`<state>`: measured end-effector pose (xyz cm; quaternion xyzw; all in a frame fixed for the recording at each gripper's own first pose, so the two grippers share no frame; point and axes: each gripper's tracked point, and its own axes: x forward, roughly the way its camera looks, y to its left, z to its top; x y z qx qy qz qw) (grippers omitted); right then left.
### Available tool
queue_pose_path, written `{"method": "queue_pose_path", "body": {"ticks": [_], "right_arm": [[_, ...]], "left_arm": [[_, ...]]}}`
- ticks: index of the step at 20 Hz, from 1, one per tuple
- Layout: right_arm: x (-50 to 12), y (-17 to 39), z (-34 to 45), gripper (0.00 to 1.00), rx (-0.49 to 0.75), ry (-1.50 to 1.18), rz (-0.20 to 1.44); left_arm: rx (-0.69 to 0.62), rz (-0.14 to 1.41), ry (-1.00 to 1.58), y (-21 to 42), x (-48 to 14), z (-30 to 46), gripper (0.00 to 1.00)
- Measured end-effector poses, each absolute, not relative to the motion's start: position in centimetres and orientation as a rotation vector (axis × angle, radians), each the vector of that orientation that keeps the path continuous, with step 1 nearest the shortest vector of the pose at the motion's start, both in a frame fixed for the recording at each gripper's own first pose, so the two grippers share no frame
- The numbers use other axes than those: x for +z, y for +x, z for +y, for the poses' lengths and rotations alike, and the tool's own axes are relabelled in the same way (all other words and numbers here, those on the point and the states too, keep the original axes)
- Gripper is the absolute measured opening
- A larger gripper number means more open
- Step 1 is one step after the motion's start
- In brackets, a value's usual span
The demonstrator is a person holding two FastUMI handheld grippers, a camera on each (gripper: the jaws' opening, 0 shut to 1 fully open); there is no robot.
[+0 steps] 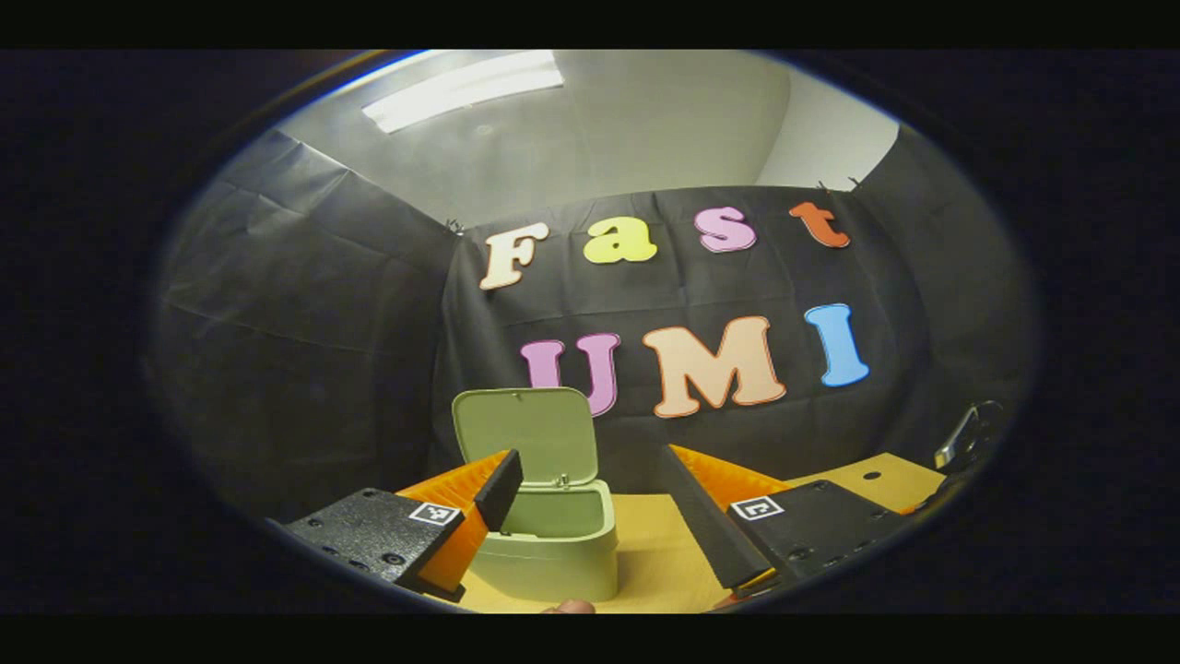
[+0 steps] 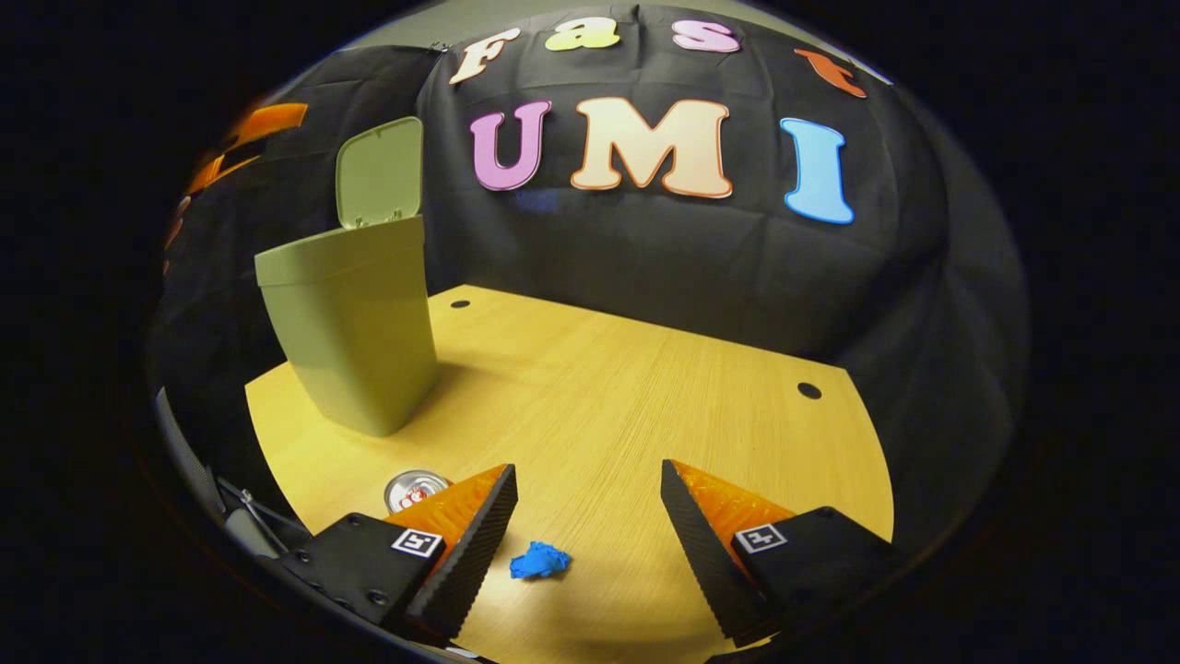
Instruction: Press the lid of the desktop garbage bin to open it, pick up the crumpled paper on the desktop and throw it into the bin, then pick up the pop can on the desktop and drop it into the bin, and finally close the garbage bin lid.
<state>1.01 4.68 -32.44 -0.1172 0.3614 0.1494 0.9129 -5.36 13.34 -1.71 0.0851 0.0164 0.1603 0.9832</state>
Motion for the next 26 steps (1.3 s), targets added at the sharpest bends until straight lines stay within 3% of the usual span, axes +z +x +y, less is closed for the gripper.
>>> {"method": "queue_pose_path", "body": {"ticks": [1, 3, 4, 5, 14, 16, 17, 18, 20, 21, 23, 26], "right_arm": [[-33.5, 0.6, 4.6, 0.99, 0.314, -0.254, 0.773], [-35.5, -0.1, 4.6, 0.99, 0.326, -0.275, 0.820], [-36.5, -0.3, 4.7, 0.99, 0.330, -0.281, 0.848], [-37.6, -0.8, 4.7, 0.99, 0.335, -0.283, 0.878], [-43.5, -4.3, 4.4, 1.00, 0.359, -0.285, 1.070], [-44.1, -4.8, 4.7, 0.89, 0.366, -0.274, 1.094], [-44.4, -5.0, 4.9, 0.74, 0.376, -0.263, 1.105], [-44.5, -5.0, 4.9, 0.66, 0.372, -0.263, 1.106], [-44.3, -5.0, 4.6, 0.25, 0.369, -0.272, 1.099], [-44.1, -5.0, 4.8, 0.16, 0.371, -0.265, 1.085], [-42.9, -4.4, 5.2, 0.14, 0.371, -0.257, 1.044], [-40.1, -2.2, 6.0, 0.15, 0.362, -0.230, 0.964]], "left_arm": [[0.327, 0.034, 0.173, -5.5, -1.6, 13.4, 0.94], [0.334, 0.043, 0.178, -5.9, -1.6, 13.5, 0.91], [0.338, 0.046, 0.182, -6.2, -1.7, 13.6, 0.95], [0.339, 0.050, 0.187, -6.3, -1.6, 13.6, 0.90], [0.360, 0.085, 0.203, -7.5, -2.1, 14.9, 0.90], [0.363, 0.098, 0.202, -7.6, -2.4, 15.2, 0.95], [0.364, 0.100, 0.200, -7.7, -2.4, 15.4, 0.91], [0.367, 0.101, 0.198, -7.8, -2.5, 15.5, 0.91], [0.369, 0.103, 0.197, -7.9, -2.5, 15.7, 0.91], [0.369, 0.103, 0.196, -7.9, -2.5, 15.8, 0.91], [0.367, 0.101, 0.197, -8.0, -2.4, 15.9, 0.95], [0.363, 0.096, 0.194, -8.2, -2.4, 16.0, 0.91]]}}
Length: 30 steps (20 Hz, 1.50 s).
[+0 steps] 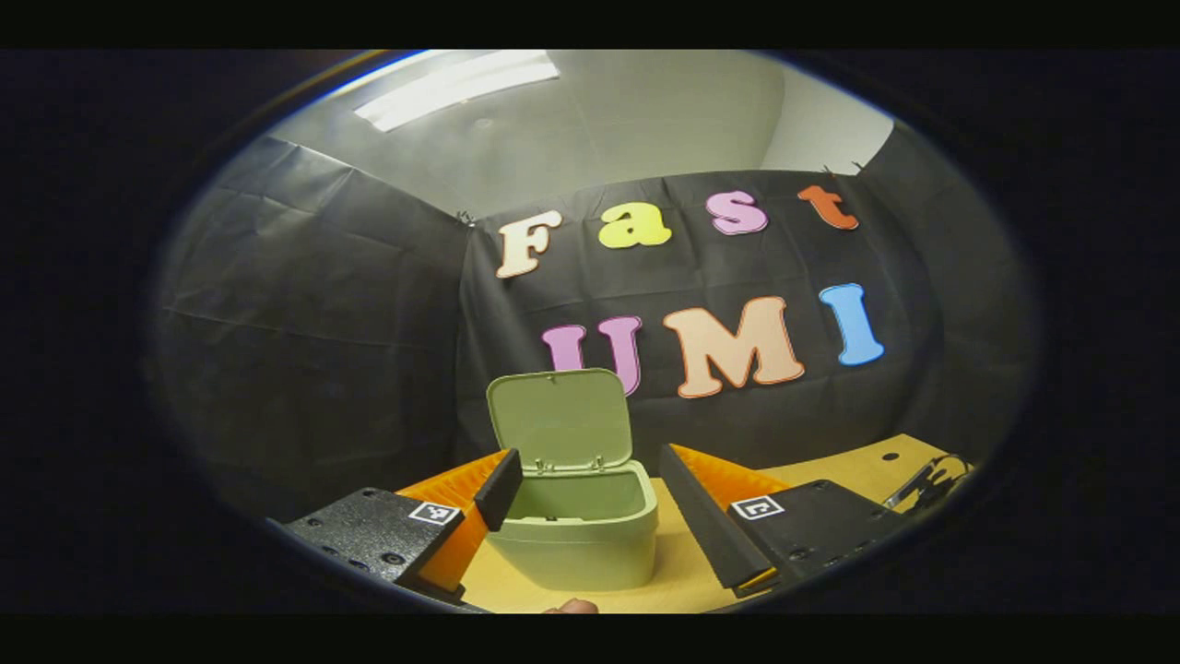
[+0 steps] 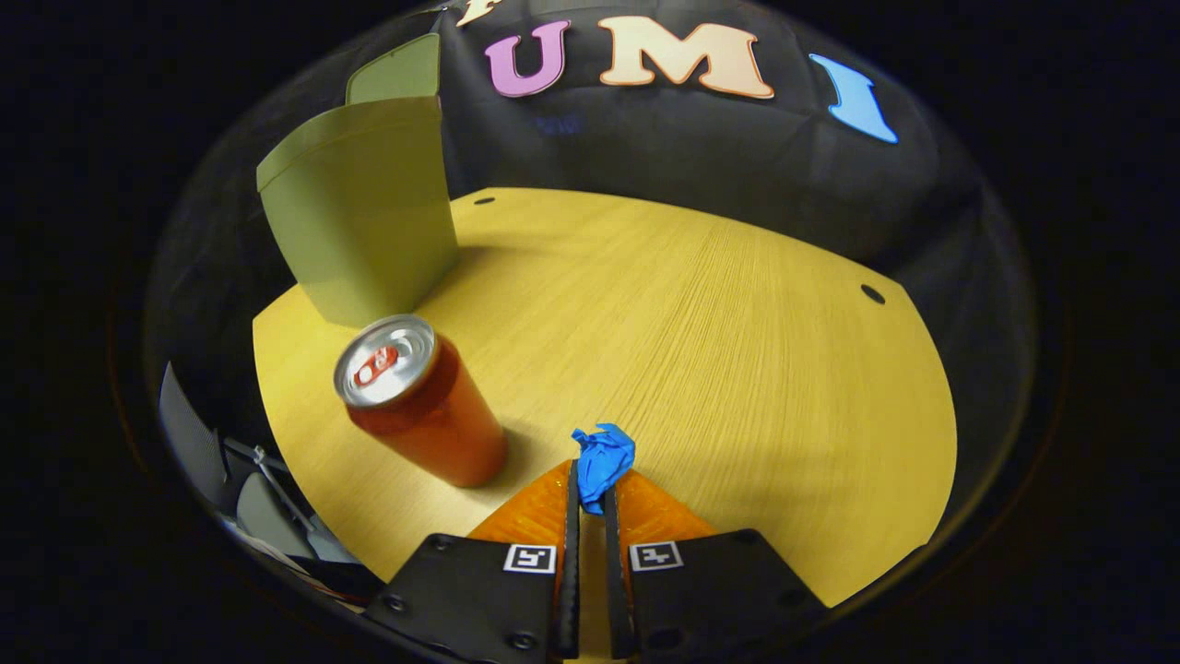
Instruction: Press the lid of the desktop garbage bin to open it, pick up the crumpled paper on the desktop and throw it into the bin, then pick up the pop can on the desktop and drop it into the bin, and finally close the garbage bin lid.
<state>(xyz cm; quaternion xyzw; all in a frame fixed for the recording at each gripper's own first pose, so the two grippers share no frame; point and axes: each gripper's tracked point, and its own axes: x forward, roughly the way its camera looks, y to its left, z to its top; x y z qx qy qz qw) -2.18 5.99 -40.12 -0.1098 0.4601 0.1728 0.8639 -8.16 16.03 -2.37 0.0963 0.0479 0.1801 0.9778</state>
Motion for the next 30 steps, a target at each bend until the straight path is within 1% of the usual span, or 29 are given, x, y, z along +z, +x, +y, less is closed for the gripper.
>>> {"method": "queue_pose_path", "body": {"ticks": [1, 4, 5, 9, 10, 11, 12, 16, 17, 18, 20, 22, 23, 24, 25, 29, 30], "right_arm": [[-38.9, -1.3, 6.1, 0.15, 0.354, -0.220, 0.936], [-35.3, 1.4, 7.0, 0.15, 0.342, -0.206, 0.845], [-34.0, 2.1, 7.4, 0.14, 0.340, -0.205, 0.815], [-29.6, 4.6, 9.4, 0.14, 0.348, -0.208, 0.698], [-28.4, 5.2, 10.0, 0.14, 0.352, -0.213, 0.668], [-27.5, 5.6, 10.5, 0.14, 0.354, -0.217, 0.644], [-26.6, 6.1, 11.2, 0.14, 0.358, -0.216, 0.623], [-22.5, 8.0, 14.5, 0.14, 0.388, -0.176, 0.522], [-21.7, 8.4, 15.3, 0.14, 0.398, -0.170, 0.496], [-20.7, 8.9, 16.0, 0.14, 0.408, -0.172, 0.473], [-18.8, 9.6, 17.8, 0.14, 0.428, -0.173, 0.433], [-17.3, 10.2, 19.8, 0.14, 0.454, -0.165, 0.397], [-16.8, 10.4, 20.7, 0.13, 0.467, -0.165, 0.379], [-16.2, 10.6, 21.8, 0.14, 0.481, -0.168, 0.360], [-15.8, 10.8, 22.7, 0.14, 0.494, -0.169, 0.347], [-14.8, 10.7, 27.0, 0.13, 0.549, -0.162, 0.318], [-14.7, 10.7, 28.1, 0.14, 0.561, -0.162, 0.314]], "left_arm": [[0.363, 0.095, 0.194, -8.2, -2.3, 16.1, 0.95], [0.354, 0.089, 0.190, -8.0, -2.3, 16.4, 0.95], [0.352, 0.090, 0.187, -8.0, -2.4, 16.6, 0.91], [0.354, 0.100, 0.165, -8.0, -3.1, 17.6, 0.91], [0.355, 0.102, 0.162, -8.0, -3.2, 17.8, 0.95], [0.356, 0.106, 0.161, -8.1, -3.4, 18.1, 0.91], [0.358, 0.109, 0.163, -8.1, -3.6, 18.5, 0.95], [0.377, 0.109, 0.167, -8.3, -3.6, 20.3, 0.96], [0.380, 0.110, 0.165, -8.3, -3.6, 20.6, 0.95], [0.385, 0.111, 0.164, -8.4, -3.7, 21.1, 0.91], [0.390, 0.118, 0.161, -8.7, -4.0, 21.8, 0.91], [0.398, 0.117, 0.165, -8.8, -3.9, 22.7, 0.91], [0.399, 0.118, 0.166, -8.8, -3.9, 23.0, 0.95], [0.403, 0.120, 0.170, -9.0, -4.0, 23.5, 0.91], [0.408, 0.122, 0.173, -9.0, -4.0, 24.1, 0.95], [0.424, 0.135, 0.165, -9.5, -4.5, 26.3, 0.95], [0.430, 0.136, 0.164, -9.8, -4.5, 26.9, 0.91]]}}
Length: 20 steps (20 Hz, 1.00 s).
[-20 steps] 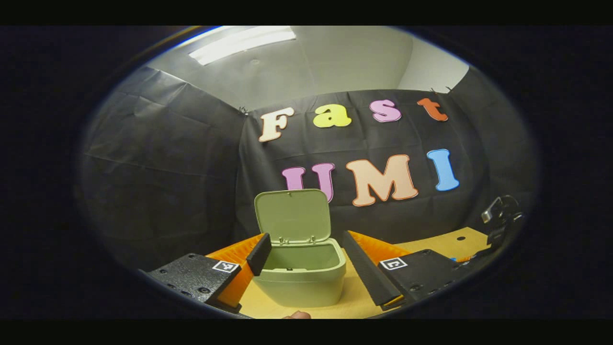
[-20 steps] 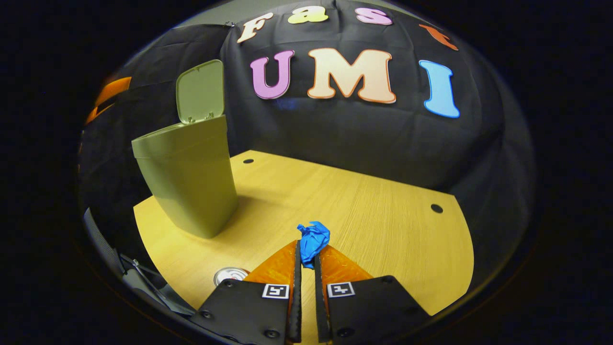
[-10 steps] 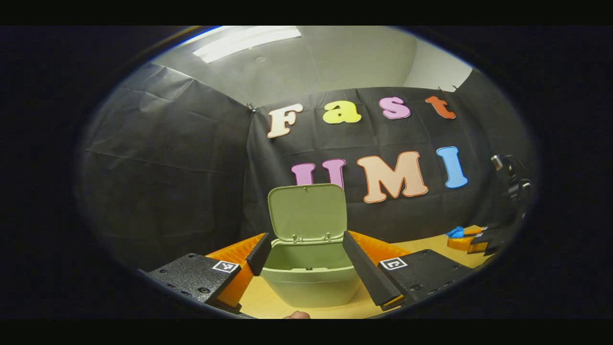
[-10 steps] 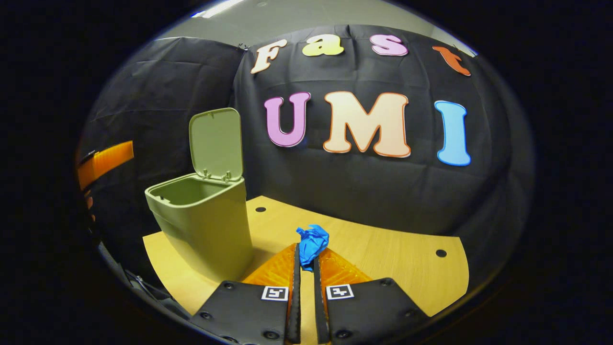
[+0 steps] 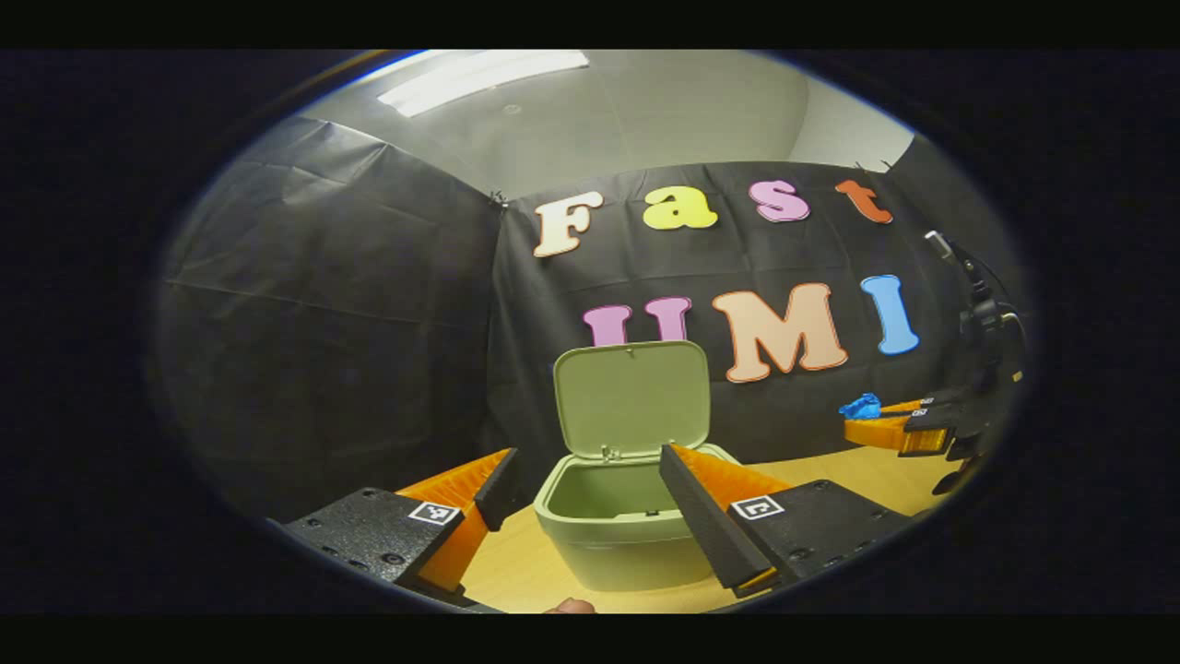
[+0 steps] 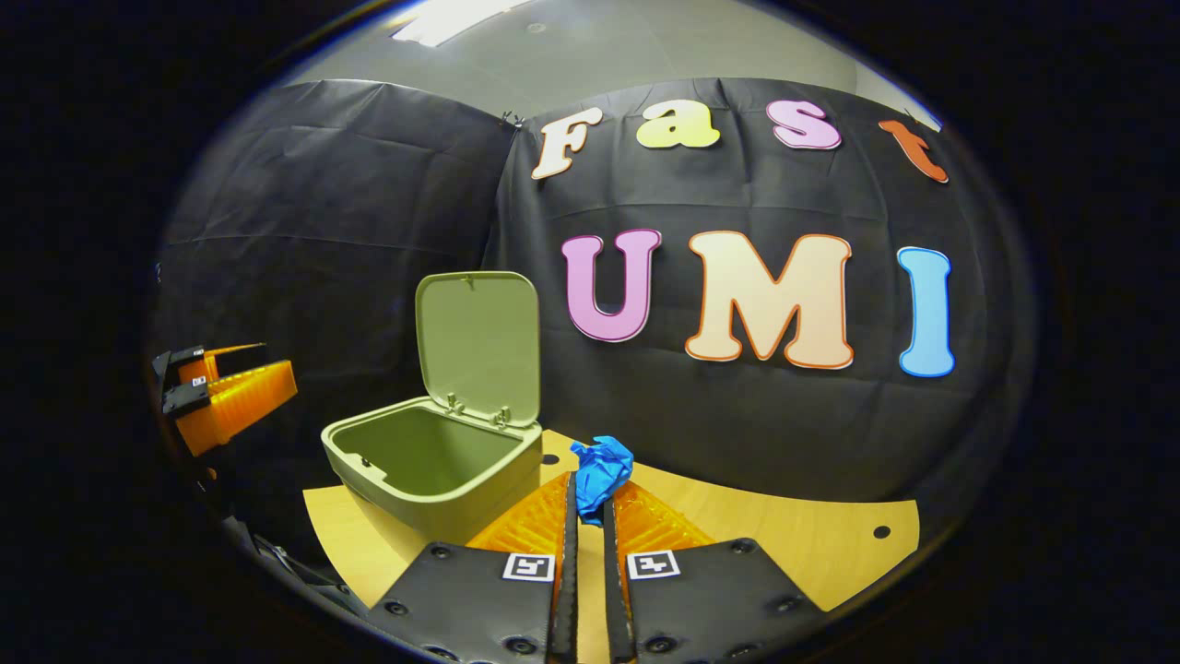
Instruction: Press the lid of the desktop garbage bin to open it, pick up the crumpled paper on the desktop and throw it into the bin, then pick up the pop can on the desktop and drop it into the bin, and finally close the garbage bin lid.
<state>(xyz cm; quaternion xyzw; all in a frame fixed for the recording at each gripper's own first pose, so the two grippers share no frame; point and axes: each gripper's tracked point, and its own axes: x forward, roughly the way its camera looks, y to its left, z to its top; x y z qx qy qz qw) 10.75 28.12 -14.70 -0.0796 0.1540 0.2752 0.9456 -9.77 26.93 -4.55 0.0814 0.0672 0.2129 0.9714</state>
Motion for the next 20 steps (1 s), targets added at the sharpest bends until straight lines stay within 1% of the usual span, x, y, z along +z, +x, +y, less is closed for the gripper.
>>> {"method": "queue_pose_path", "body": {"ticks": [1, 2, 3, 5, 6, 7, 8, 11, 12, 13, 14, 15, 16, 19, 20], "right_arm": [[-14.8, 10.7, 29.1, 0.13, 0.574, -0.162, 0.311], [-14.8, 10.7, 30.2, 0.13, 0.588, -0.162, 0.310], [-15.1, 10.6, 31.2, 0.14, 0.600, -0.162, 0.310], [-15.4, 10.4, 33.2, 0.14, 0.627, -0.157, 0.315], [-15.5, 10.4, 34.1, 0.13, 0.637, -0.156, 0.314], [-15.8, 10.4, 34.9, 0.14, 0.645, -0.158, 0.317], [-16.1, 10.3, 35.7, 0.13, 0.656, -0.159, 0.322], [-17.2, 10.0, 37.9, 0.14, 0.687, -0.159, 0.344], [-17.5, 9.8, 38.6, 0.13, 0.699, -0.157, 0.349], [-17.8, 9.7, 39.2, 0.15, 0.710, -0.158, 0.353], [-18.0, 9.5, 39.9, 0.13, 0.722, -0.160, 0.359], [-18.5, 9.2, 40.5, 0.17, 0.741, -0.158, 0.371], [-19.0, 8.9, 41.1, 0.19, 0.758, -0.148, 0.388], [-17.9, 8.8, 40.6, 0.98, 0.731, -0.144, 0.340], [-17.5, 8.8, 40.1, 0.98, 0.717, -0.149, 0.320]], "left_arm": [[0.437, 0.139, 0.166, -9.9, -4.6, 27.5, 0.95], [0.444, 0.140, 0.169, -10.1, -4.7, 28.2, 0.91], [0.452, 0.142, 0.171, -10.3, -4.7, 28.8, 0.95], [0.468, 0.147, 0.174, -10.9, -4.8, 30.2, 0.95], [0.477, 0.153, 0.176, -11.4, -5.0, 30.9, 0.91], [0.487, 0.158, 0.178, -11.7, -5.1, 31.6, 0.95], [0.498, 0.160, 0.179, -12.0, -5.1, 32.2, 0.95], [0.523, 0.173, 0.183, -13.0, -5.4, 33.7, 0.95], [0.532, 0.176, 0.185, -13.5, -5.5, 34.1, 0.91], [0.539, 0.179, 0.187, -13.8, -5.5, 34.5, 0.91], [0.546, 0.181, 0.186, -14.1, -5.5, 34.7, 0.91], [0.549, 0.181, 0.180, -14.1, -5.5, 34.9, 0.91], [0.549, 0.179, 0.173, -14.3, -5.5, 34.8, 0.91], [0.539, 0.175, 0.168, -14.1, -5.7, 34.3, 0.91], [0.533, 0.174, 0.165, -14.0, -5.9, 33.9, 0.91]]}}
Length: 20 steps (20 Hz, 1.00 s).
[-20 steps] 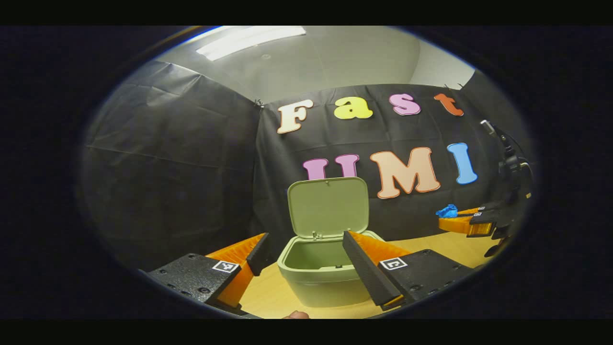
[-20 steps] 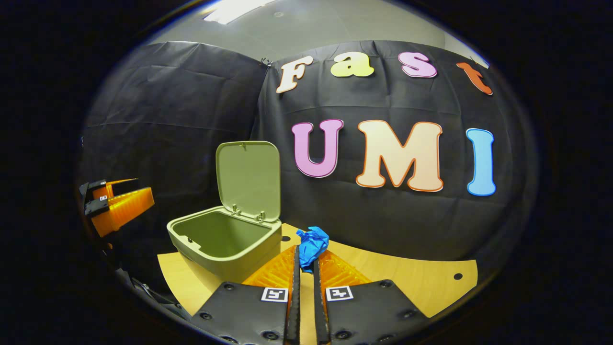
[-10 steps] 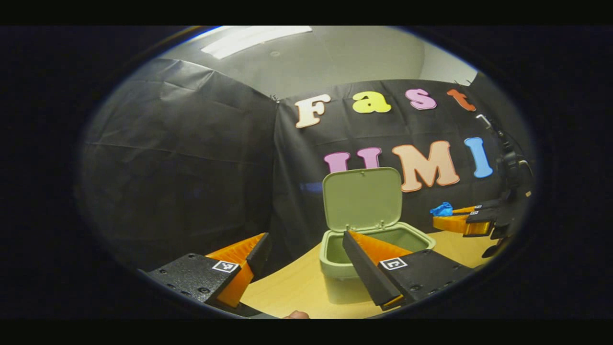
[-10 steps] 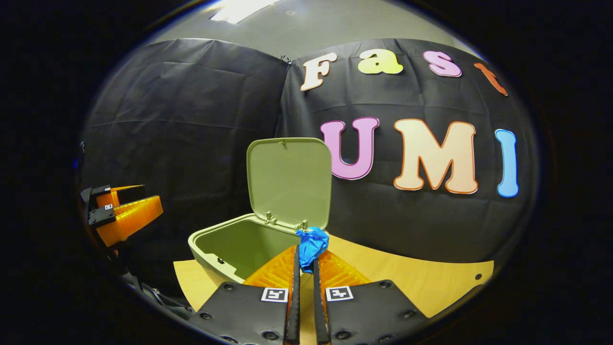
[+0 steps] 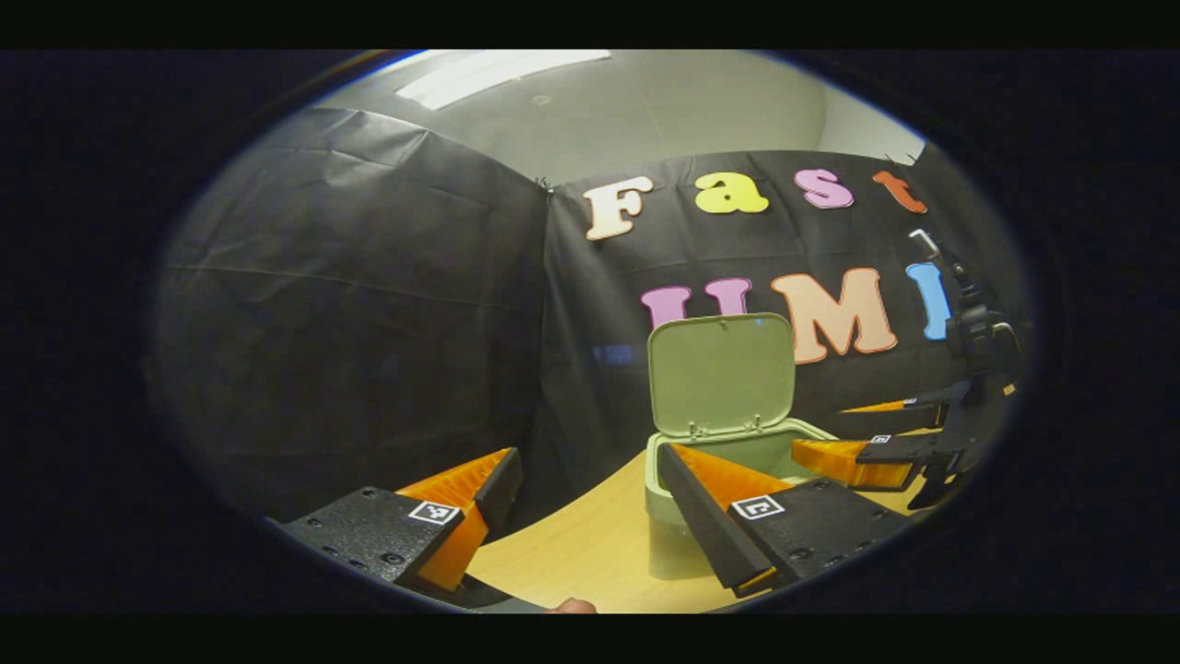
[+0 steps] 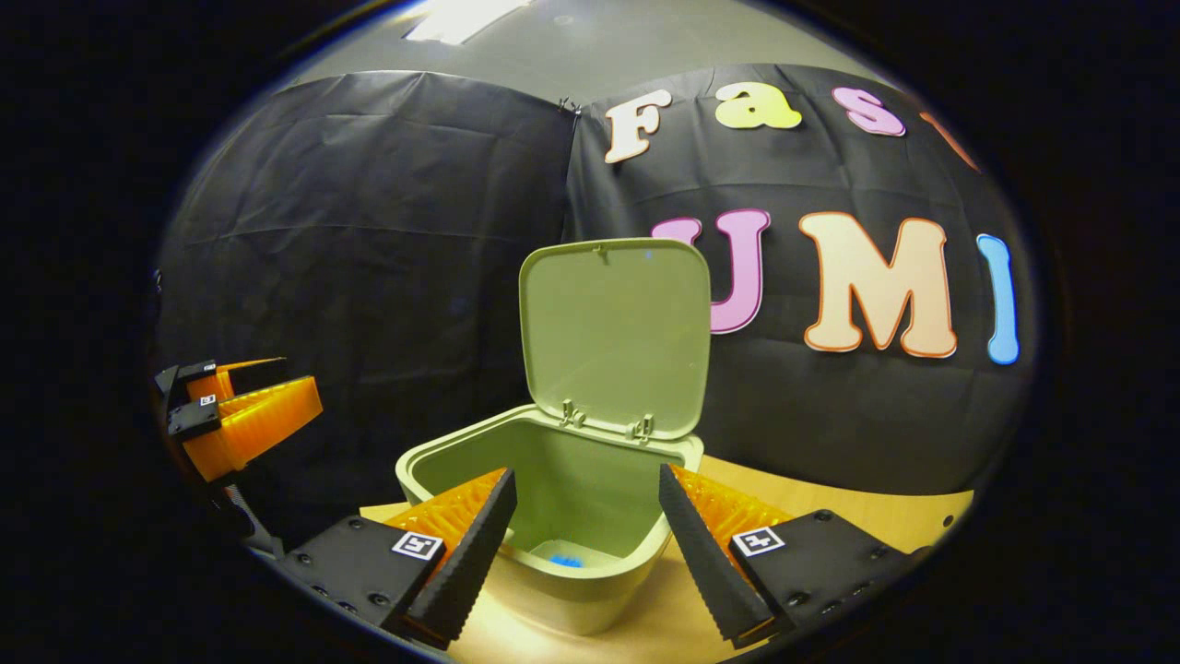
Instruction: Press the lid of the desktop garbage bin to open it, pick up the crumpled paper on the desktop and throw it into the bin, then pick up the pop can on the desktop and drop it into the bin, and finally close the garbage bin lid.
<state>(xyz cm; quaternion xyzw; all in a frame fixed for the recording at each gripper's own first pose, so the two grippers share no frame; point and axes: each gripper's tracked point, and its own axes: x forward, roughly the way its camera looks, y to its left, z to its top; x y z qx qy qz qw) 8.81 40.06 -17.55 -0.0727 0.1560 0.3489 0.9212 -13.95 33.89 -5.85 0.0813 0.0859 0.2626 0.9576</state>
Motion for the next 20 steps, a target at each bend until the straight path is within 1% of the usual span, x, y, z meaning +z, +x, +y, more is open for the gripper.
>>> {"method": "queue_pose_path", "body": {"ticks": [2, 3, 4, 5, 6, 7, 8, 9, 10, 12, 13, 16, 17, 19, 20], "right_arm": [[-16.8, 9.0, 38.7, 1.00, 0.698, -0.158, 0.290], [-16.3, 9.2, 37.5, 0.98, 0.680, -0.163, 0.276], [-15.9, 9.4, 36.3, 0.98, 0.662, -0.166, 0.264], [-15.5, 9.6, 35.1, 1.00, 0.641, -0.164, 0.256], [-15.1, 9.8, 33.8, 1.00, 0.619, -0.156, 0.250], [-14.7, 10.1, 32.5, 1.00, 0.598, -0.147, 0.245], [-14.3, 10.2, 31.2, 0.98, 0.575, -0.140, 0.241], [-13.9, 10.5, 29.7, 0.98, 0.549, -0.136, 0.235], [-13.5, 10.7, 28.2, 1.00, 0.523, -0.135, 0.229], [-12.9, 10.9, 25.3, 1.00, 0.478, -0.135, 0.220], [-12.7, 11.0, 23.7, 0.98, 0.455, -0.137, 0.218], [-12.0, 11.1, 19.4, 0.98, 0.392, -0.147, 0.209], [-11.9, 11.1, 18.1, 1.00, 0.372, -0.147, 0.207], [-11.6, 11.0, 15.7, 1.00, 0.335, -0.143, 0.207], [-11.4, 10.8, 14.5, 0.98, 0.318, -0.139, 0.206]], "left_arm": [[0.509, 0.164, 0.152, -13.1, -5.8, 32.6, 0.91], [0.495, 0.161, 0.144, -12.5, -5.8, 31.8, 0.91], [0.481, 0.160, 0.139, -12.1, -5.9, 31.1, 0.95], [0.467, 0.157, 0.137, -11.4, -5.9, 30.4, 0.95], [0.453, 0.156, 0.136, -11.1, -6.1, 29.5, 0.95], [0.437, 0.157, 0.135, -10.5, -6.2, 28.6, 0.91], [0.422, 0.156, 0.133, -10.0, -6.3, 27.7, 0.91], [0.404, 0.153, 0.128, -9.3, -6.3, 26.8, 0.91], [0.386, 0.152, 0.123, -8.8, -6.4, 25.7, 0.91], [0.351, 0.151, 0.113, -7.6, -6.8, 23.6, 0.91], [0.333, 0.150, 0.109, -7.0, -6.8, 22.6, 0.91], [0.282, 0.151, 0.100, -5.5, -7.3, 19.6, 0.91], [0.266, 0.152, 0.095, -5.0, -7.3, 18.6, 0.91], [0.234, 0.151, 0.090, -4.2, -7.5, 16.7, 0.91], [0.218, 0.150, 0.089, -3.8, -7.6, 15.8, 0.91]]}}
